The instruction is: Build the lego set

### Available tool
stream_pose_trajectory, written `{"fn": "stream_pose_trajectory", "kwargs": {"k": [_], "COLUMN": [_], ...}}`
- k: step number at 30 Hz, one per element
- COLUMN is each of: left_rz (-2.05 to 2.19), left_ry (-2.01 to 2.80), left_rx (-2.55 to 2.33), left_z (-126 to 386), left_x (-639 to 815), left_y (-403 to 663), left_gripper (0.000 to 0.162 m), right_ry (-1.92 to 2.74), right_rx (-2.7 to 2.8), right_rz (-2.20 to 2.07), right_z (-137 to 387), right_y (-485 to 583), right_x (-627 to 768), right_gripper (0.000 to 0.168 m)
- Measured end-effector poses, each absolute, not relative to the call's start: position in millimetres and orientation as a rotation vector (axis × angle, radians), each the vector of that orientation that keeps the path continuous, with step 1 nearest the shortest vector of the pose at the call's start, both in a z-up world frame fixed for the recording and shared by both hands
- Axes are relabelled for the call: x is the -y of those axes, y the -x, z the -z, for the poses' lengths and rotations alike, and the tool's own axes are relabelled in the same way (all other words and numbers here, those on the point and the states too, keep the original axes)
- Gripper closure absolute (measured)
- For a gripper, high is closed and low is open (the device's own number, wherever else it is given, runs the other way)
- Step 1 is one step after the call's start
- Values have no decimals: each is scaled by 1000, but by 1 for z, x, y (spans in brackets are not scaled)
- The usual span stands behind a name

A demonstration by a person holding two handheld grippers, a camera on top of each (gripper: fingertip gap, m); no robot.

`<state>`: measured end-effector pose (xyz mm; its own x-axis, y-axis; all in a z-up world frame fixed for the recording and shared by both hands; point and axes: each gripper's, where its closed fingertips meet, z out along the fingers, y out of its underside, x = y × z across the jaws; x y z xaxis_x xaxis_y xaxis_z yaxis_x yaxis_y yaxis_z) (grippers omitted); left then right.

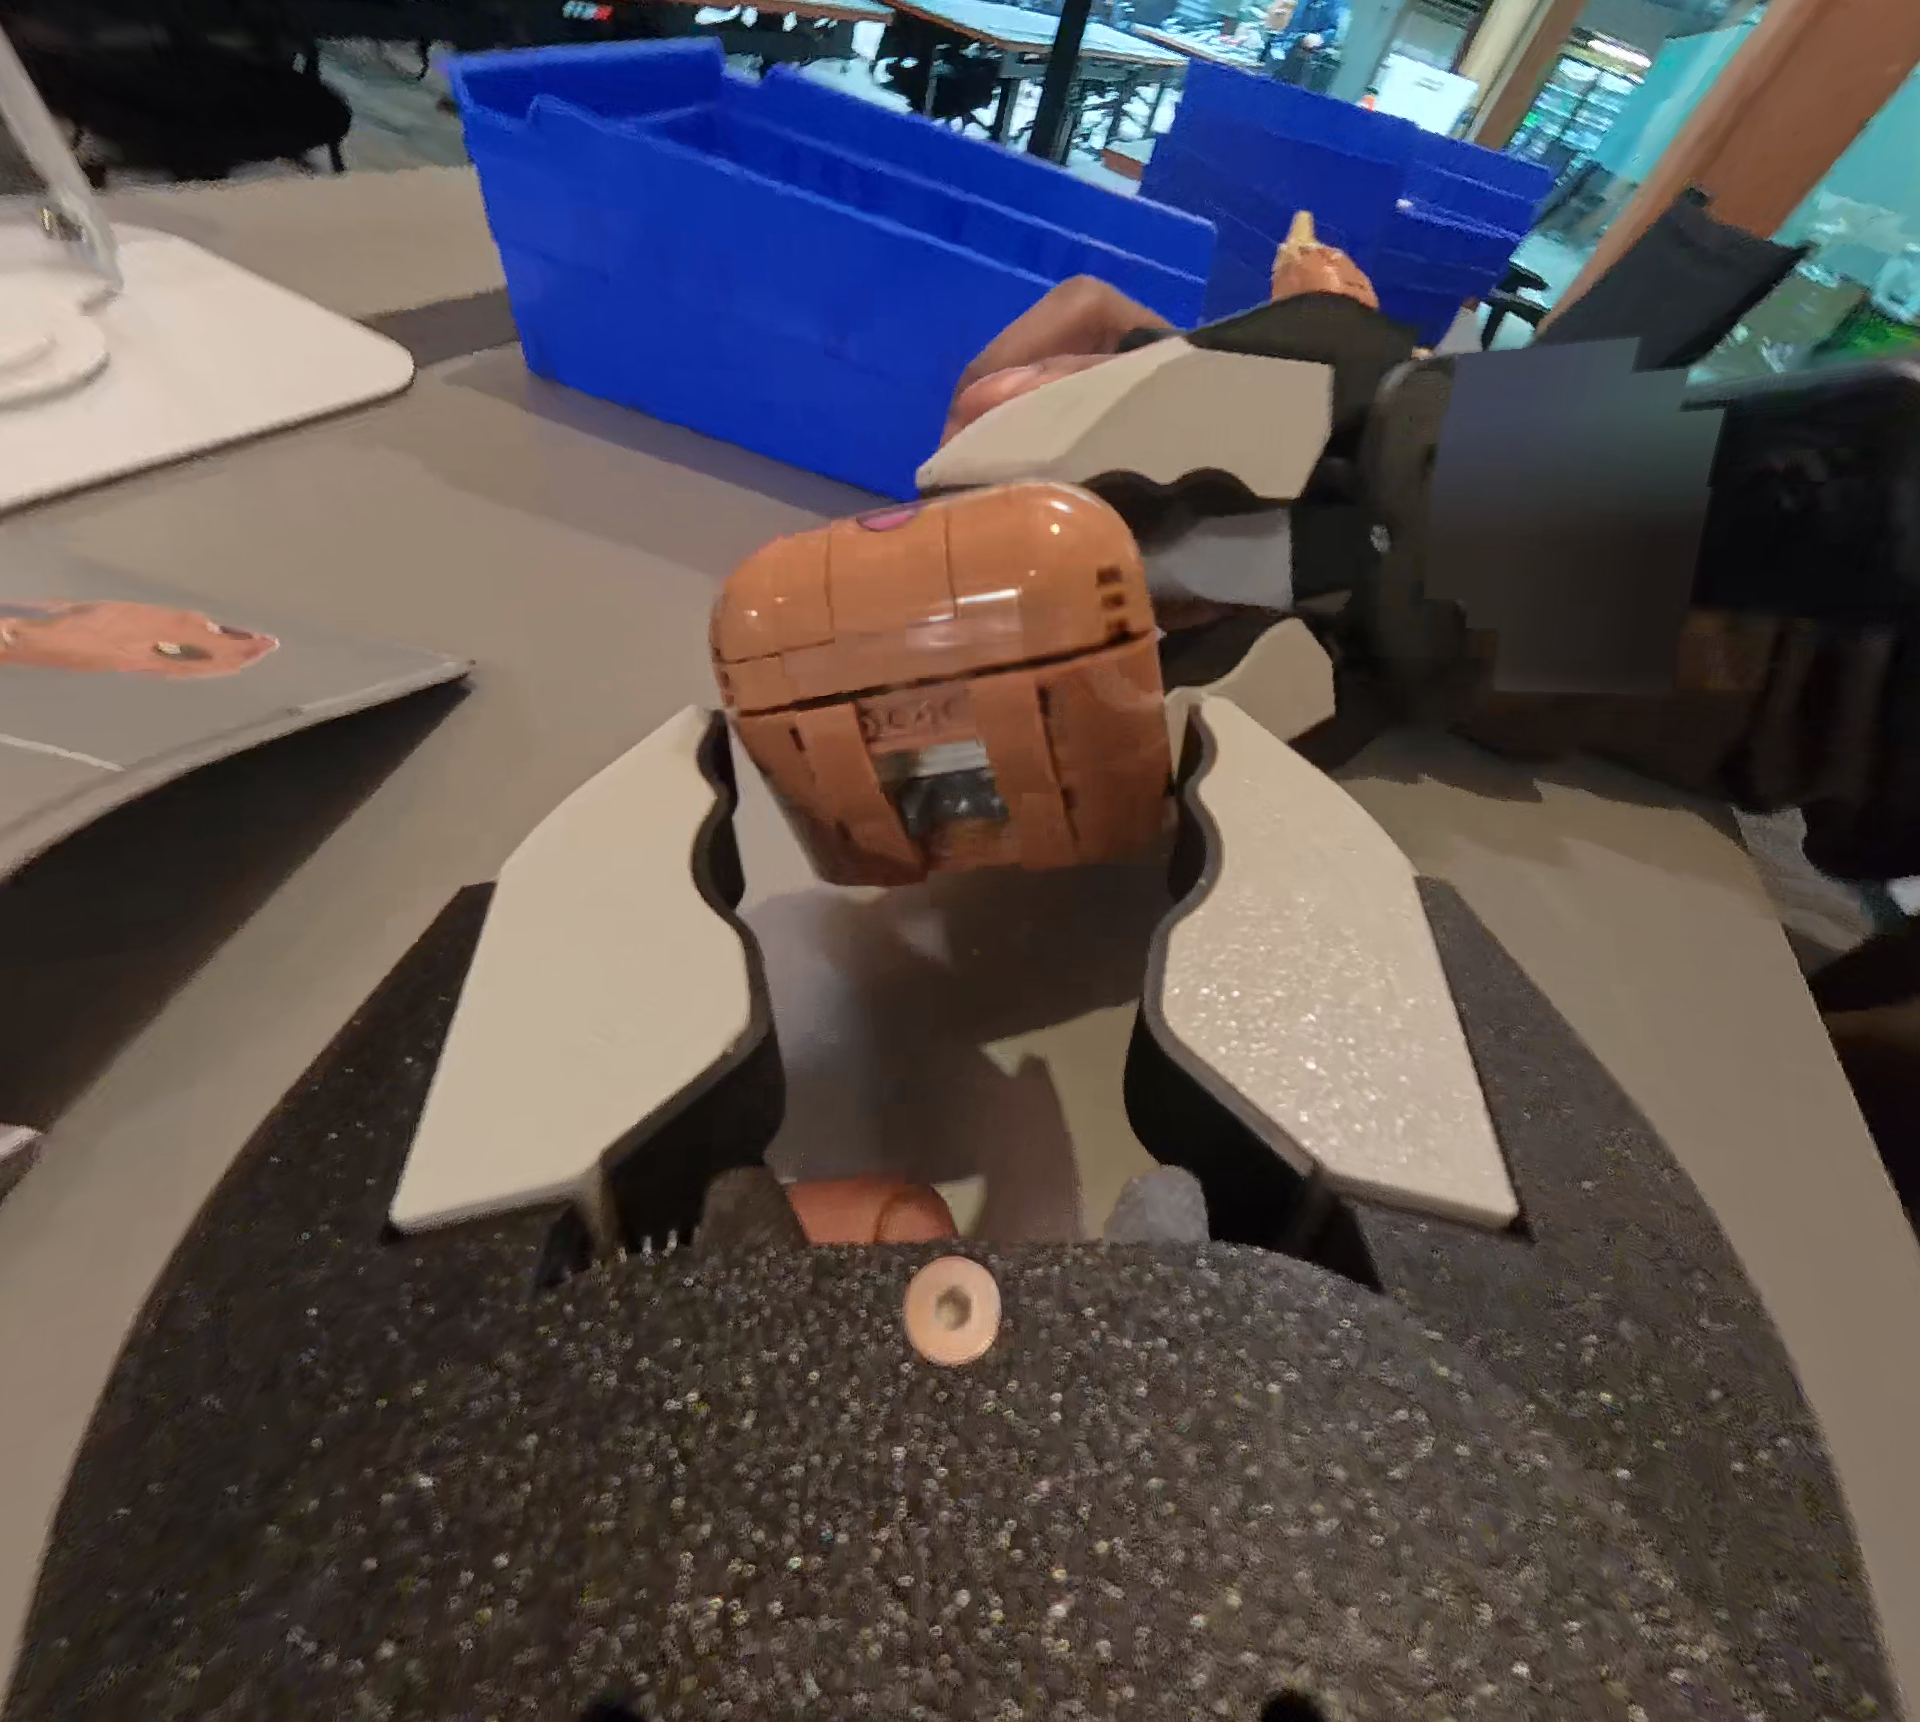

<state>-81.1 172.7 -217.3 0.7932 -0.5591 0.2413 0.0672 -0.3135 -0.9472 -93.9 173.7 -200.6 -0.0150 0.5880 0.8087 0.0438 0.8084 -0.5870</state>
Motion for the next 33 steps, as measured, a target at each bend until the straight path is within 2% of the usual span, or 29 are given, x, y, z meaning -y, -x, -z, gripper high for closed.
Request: {"fn": "stream_pose_trajectory", "kwargs": {"k": [5, 8, 11, 23, 25, 27, 33], "left_rz": [614, 678, 569, -38, -67, -89, -132], "left_ry": [1555, 1465, 1381, 1268, 1282, 1281, 1315], "left_rx": [-564, -613, -743, -1130, -1160, -1191, -1184], "left_z": [184, 175, 171, 189, 198, 206, 219], "left_x": [-152, -142, -133, -132, -134, -135, -142], "left_y": [101, 102, 99, 72, 72, 70, 70], "left_gripper": [80, 84, 88, 80, 81, 90, 91], "right_ry": [526, 522, 501, 456, 444, 436, 453], "right_rx": [1494, 1478, 1495, 1578, 1593, 1607, 1650], "right_rz": [-703, -781, -864, -925, -913, -891, -848], "right_z": [188, 183, 182, 192, 195, 198, 209], "right_y": [85, 83, 82, 81, 82, 83, 83], "right_x": [-166, -160, -149, -129, -127, -127, -132], "right_gripper": [123, 123, 123, 123, 123, 123, 123]}}
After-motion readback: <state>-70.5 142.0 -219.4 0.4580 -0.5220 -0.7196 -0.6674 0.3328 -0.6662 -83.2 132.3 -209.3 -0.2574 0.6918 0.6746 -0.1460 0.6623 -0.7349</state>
